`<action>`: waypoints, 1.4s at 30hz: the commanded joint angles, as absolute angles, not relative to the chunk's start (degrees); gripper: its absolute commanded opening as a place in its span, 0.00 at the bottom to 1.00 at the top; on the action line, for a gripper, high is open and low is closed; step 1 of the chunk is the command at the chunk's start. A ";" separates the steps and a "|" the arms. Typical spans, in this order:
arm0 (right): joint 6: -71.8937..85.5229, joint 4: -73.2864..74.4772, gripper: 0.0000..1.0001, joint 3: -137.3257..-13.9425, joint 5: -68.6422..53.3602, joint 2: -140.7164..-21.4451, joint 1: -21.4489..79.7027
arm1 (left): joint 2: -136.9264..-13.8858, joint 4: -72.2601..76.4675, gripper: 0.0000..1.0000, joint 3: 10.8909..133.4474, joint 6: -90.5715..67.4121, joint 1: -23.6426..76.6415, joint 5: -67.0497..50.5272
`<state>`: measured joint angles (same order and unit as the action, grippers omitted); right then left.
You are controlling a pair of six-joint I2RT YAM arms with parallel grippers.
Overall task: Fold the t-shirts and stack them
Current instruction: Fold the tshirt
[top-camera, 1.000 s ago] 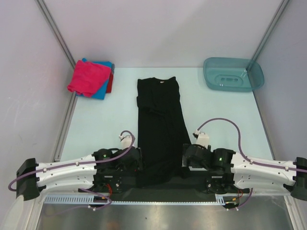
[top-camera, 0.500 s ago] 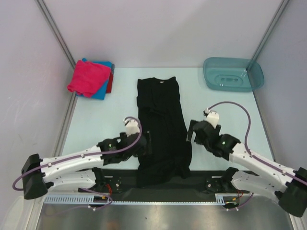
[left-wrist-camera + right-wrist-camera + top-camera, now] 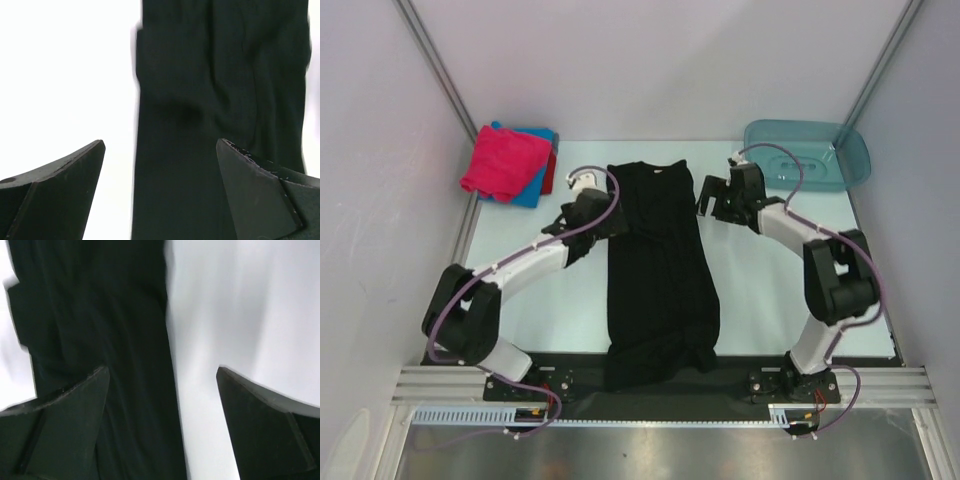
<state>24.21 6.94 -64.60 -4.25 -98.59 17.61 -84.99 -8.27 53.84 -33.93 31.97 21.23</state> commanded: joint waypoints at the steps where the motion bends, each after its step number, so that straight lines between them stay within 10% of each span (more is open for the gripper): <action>1: 21.18 3.60 0.94 -76.50 -14.75 -105.88 15.38 | -89.46 2.00 1.00 59.57 -29.53 24.81 11.80; 22: 20.21 19.59 0.90 -125.04 -28.82 -147.73 10.72 | -126.81 1.15 0.98 92.96 -32.17 9.94 -15.37; 42: 21.71 23.99 0.68 -131.05 -32.52 -155.39 12.48 | -141.24 -3.08 0.74 107.75 -38.05 8.88 -26.98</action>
<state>21.39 17.78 -130.87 -32.40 -151.63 11.07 -138.87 -1.96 105.54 -36.25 8.86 -23.66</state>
